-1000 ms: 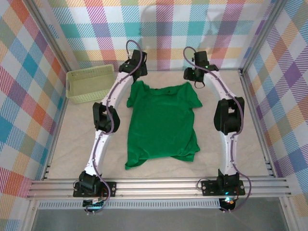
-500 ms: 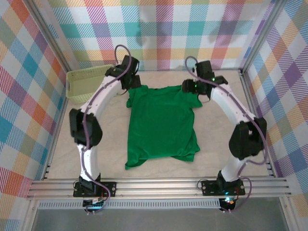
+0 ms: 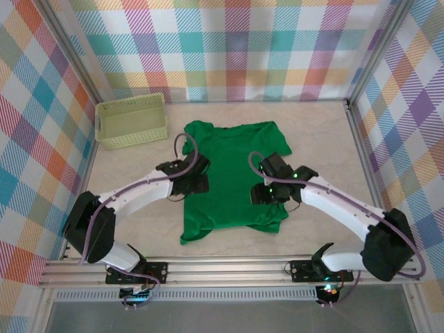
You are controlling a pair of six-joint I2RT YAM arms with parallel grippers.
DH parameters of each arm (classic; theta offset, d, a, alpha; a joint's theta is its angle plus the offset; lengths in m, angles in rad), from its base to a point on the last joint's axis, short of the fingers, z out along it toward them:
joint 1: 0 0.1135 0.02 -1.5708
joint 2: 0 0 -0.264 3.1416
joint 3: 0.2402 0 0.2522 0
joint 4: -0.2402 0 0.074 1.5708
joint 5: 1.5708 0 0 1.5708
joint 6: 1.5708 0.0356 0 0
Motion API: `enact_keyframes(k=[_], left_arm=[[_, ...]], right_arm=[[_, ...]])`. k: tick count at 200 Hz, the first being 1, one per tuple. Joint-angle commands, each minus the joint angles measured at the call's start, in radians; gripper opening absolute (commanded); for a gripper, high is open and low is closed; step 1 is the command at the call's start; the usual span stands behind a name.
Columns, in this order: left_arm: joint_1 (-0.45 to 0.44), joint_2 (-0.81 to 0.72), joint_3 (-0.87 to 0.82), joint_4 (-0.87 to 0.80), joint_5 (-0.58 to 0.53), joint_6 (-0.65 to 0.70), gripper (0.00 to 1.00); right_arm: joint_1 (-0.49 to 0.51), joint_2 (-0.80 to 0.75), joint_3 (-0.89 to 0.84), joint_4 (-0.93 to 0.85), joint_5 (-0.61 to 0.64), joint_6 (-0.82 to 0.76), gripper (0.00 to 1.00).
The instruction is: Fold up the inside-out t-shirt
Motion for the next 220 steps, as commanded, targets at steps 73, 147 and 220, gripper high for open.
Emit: enact_keyframes(k=[73, 147, 220], left_arm=[[-0.036, -0.010, -0.142, 0.161, 0.016, -0.098, 0.72], [-0.037, -0.009, -0.169, 0.173, 0.011, -0.087, 0.75], [-0.037, -0.007, -0.179, 0.173, -0.007, -0.081, 0.77]], right_arm=[[0.279, 0.016, -0.183, -0.008, 0.062, 0.268, 0.50], [0.288, 0.167, -0.159, 0.033, 0.138, 0.276, 0.49], [0.288, 0.209, -0.156, 0.002, 0.178, 0.293, 0.21]])
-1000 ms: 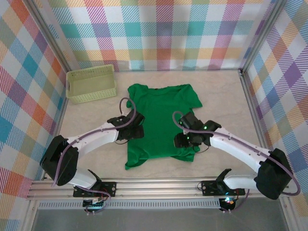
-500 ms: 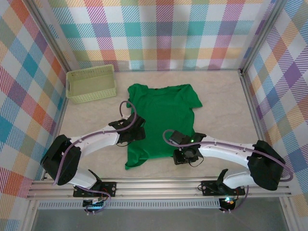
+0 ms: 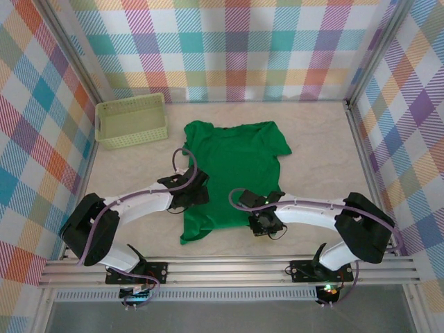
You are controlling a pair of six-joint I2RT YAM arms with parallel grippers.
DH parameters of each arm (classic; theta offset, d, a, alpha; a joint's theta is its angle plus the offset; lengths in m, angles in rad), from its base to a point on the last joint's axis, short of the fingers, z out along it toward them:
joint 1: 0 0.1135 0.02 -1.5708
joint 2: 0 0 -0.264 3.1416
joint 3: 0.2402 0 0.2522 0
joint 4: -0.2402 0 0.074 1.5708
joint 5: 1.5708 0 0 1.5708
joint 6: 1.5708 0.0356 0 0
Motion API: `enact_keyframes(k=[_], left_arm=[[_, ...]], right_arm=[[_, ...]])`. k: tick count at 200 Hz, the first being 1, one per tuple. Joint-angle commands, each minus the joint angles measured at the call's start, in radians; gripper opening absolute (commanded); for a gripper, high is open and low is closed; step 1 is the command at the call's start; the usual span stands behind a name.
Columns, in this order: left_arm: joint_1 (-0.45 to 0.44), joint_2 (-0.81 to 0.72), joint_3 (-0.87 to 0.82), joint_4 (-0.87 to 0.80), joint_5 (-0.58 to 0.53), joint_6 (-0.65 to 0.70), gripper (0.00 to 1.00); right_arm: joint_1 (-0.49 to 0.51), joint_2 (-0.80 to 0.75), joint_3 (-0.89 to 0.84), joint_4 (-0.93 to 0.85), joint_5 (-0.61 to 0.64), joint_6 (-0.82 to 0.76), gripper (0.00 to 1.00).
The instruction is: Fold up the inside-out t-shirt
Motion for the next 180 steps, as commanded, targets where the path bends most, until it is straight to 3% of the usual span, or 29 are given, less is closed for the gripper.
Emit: enact_keyframes(k=[1, 59, 114, 180], left_arm=[[-0.009, 0.000, -0.009, -0.005, -0.028, -0.004, 0.77], [-0.009, -0.035, -0.012, -0.034, -0.067, 0.009, 0.80], [-0.025, -0.099, 0.004, -0.085, -0.110, 0.056, 0.83], [-0.301, -0.209, 0.054, -0.006, -0.228, 0.286, 0.92]], right_arm=[[0.006, 0.001, 0.003, -0.042, 0.038, 0.016, 0.20], [0.005, -0.156, 0.006, -0.153, 0.112, 0.027, 0.01], [0.006, -0.406, 0.004, -0.194, 0.140, 0.002, 0.00], [0.002, -0.501, 0.064, -0.230, 0.185, -0.018, 0.00]])
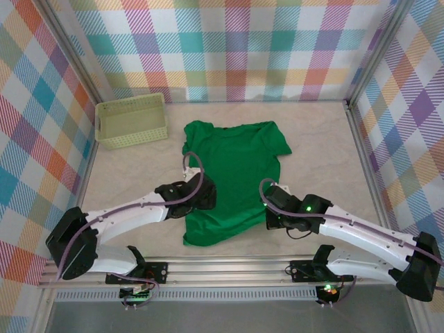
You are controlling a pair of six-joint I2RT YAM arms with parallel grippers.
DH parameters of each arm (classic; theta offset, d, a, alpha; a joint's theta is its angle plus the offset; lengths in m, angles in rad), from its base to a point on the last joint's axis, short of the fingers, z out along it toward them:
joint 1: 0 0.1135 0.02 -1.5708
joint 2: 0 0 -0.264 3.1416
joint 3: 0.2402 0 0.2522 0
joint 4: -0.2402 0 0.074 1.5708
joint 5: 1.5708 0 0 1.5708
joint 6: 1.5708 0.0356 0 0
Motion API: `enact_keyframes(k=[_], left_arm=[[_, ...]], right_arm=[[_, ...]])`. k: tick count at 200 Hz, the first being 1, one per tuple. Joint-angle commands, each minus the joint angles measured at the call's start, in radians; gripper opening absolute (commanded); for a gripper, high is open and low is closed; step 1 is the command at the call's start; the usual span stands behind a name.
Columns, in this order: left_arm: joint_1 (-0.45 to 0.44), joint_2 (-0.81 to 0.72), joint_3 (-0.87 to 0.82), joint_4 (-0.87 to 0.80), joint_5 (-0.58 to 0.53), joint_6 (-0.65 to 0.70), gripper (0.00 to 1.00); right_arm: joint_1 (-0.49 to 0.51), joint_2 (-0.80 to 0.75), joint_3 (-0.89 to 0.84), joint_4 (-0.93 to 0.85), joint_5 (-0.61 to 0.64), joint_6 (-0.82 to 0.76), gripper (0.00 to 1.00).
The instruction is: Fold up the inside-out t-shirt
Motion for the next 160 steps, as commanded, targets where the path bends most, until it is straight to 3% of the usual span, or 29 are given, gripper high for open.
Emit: enact_keyframes(k=[1, 53, 111, 160], left_arm=[[-0.103, -0.051, 0.027, 0.052, -0.064, 0.139, 0.92], [-0.327, -0.031, 0.018, 0.232, -0.037, 0.309, 0.99], [-0.360, 0.047, 0.020, 0.320, 0.029, 0.330, 1.00], [-0.360, 0.172, 0.075, 0.284, -0.036, 0.304, 1.00]], right_arm=[[0.002, -0.020, 0.047, -0.038, 0.040, -0.016, 0.00], [-0.004, -0.030, 0.108, -0.035, 0.092, -0.036, 0.00], [-0.017, -0.051, 0.121, -0.001, 0.106, -0.036, 0.00], [-0.028, -0.076, 0.137, 0.021, 0.108, -0.040, 0.00]])
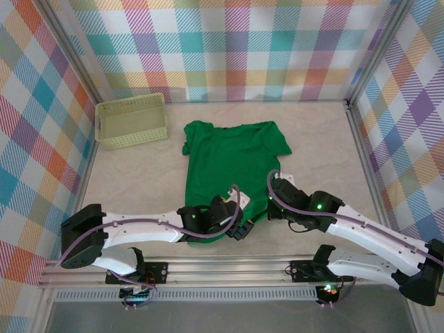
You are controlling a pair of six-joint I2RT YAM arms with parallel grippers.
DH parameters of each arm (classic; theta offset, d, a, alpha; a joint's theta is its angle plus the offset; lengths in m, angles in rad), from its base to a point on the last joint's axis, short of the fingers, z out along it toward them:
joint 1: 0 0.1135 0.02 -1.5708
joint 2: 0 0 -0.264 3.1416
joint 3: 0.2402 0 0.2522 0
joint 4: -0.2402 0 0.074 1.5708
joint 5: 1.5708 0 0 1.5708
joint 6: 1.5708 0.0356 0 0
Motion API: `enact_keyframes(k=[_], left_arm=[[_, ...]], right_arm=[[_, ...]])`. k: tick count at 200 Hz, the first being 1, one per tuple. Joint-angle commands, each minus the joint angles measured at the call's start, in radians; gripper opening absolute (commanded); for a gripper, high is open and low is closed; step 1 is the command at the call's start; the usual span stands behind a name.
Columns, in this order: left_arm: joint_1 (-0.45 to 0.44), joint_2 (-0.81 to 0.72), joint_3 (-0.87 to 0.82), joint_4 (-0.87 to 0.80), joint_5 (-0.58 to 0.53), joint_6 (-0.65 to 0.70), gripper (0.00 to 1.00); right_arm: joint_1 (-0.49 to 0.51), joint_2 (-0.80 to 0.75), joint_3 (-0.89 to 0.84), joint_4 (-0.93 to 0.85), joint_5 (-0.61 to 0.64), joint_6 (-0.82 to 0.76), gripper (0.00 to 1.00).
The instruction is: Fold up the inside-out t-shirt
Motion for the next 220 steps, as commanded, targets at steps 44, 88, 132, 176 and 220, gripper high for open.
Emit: enact_keyframes(k=[44, 88, 132, 176, 220], left_arm=[[0.000, 0.137, 0.096, -0.065, -0.224, -0.080, 0.91], [0.006, 0.101, 0.089, -0.070, -0.288, -0.100, 0.62], [0.029, 0.067, 0.091, -0.043, -0.271, -0.100, 0.32], [0.067, 0.032, 0.091, -0.014, -0.196, -0.106, 0.13], [0.102, 0.007, 0.110, -0.003, -0.119, -0.107, 0.04]], right_arm=[[-0.014, -0.037, 0.047, 0.017, 0.029, -0.011, 0.00], [-0.053, -0.037, 0.026, 0.007, 0.031, 0.002, 0.00], [-0.059, -0.037, -0.001, 0.056, -0.007, -0.009, 0.00], [-0.060, -0.058, -0.043, 0.100, -0.029, -0.020, 0.05], [-0.060, -0.123, -0.141, 0.237, -0.113, -0.082, 0.33]])
